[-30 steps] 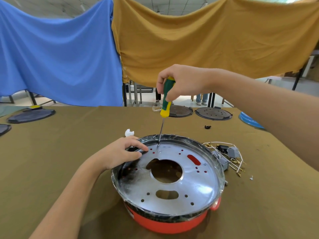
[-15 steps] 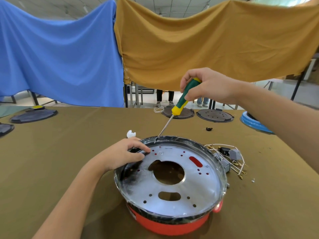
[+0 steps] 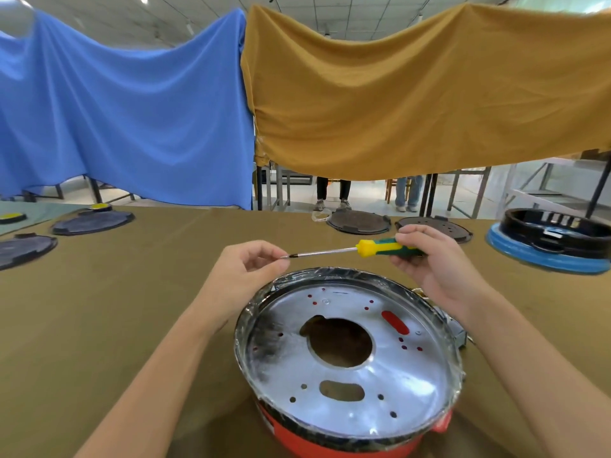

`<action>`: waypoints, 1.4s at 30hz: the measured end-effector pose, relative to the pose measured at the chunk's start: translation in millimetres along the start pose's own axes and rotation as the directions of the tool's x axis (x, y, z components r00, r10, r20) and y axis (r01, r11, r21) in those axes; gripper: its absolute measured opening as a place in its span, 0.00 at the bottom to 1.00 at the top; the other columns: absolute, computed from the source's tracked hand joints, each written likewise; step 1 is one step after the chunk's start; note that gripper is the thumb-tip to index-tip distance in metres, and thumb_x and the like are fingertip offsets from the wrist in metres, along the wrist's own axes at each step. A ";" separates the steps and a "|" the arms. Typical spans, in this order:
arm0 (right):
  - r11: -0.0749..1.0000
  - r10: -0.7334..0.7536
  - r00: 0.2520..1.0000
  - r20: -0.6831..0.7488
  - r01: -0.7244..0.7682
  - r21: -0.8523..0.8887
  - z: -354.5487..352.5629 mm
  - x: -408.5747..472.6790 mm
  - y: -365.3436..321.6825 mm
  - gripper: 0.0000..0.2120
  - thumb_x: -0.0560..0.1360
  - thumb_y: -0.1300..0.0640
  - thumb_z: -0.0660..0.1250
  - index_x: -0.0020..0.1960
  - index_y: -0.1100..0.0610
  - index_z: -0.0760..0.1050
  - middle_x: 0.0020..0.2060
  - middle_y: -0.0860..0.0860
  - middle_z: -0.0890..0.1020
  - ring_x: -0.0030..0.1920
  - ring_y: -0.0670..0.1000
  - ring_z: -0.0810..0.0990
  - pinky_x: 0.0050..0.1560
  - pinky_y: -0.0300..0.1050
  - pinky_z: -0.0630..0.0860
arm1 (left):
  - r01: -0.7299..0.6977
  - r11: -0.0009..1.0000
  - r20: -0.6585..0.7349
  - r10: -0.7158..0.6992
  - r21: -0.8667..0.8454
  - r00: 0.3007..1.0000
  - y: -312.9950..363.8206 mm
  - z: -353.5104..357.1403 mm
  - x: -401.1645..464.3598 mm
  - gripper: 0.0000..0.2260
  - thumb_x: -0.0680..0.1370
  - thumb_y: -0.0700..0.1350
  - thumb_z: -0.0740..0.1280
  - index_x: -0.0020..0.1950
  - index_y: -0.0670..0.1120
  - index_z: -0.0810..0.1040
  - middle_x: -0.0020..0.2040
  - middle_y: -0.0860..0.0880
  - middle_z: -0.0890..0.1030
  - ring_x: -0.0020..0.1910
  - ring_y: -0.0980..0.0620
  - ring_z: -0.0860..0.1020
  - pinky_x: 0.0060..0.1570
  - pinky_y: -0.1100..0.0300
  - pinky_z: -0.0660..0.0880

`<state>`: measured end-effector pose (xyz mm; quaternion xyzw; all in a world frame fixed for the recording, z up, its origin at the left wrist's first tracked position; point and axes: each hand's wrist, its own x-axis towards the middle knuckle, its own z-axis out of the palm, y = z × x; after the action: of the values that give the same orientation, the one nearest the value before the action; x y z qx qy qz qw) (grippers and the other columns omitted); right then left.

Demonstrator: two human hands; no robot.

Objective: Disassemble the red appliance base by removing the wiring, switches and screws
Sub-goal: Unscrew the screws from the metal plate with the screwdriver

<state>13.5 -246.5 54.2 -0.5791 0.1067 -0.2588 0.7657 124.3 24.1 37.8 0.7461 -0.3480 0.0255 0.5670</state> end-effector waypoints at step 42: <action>0.891 0.162 0.983 -0.090 -0.107 0.441 -15.1 -24.3 -6.7 0.15 0.74 0.62 0.72 0.59 0.63 0.75 0.56 0.63 0.79 0.42 0.53 0.85 0.42 0.39 0.81 | 0.052 0.874 0.110 0.002 -0.483 0.994 2.8 -7.2 2.2 0.10 0.72 0.51 0.75 0.48 0.48 0.84 0.48 0.47 0.83 0.42 0.53 0.79 0.46 0.60 0.78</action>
<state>-15.9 -247.8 52.5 -0.3680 0.1336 -0.2579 0.8833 127.0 28.9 43.7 0.5848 -0.3636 -0.1101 0.7167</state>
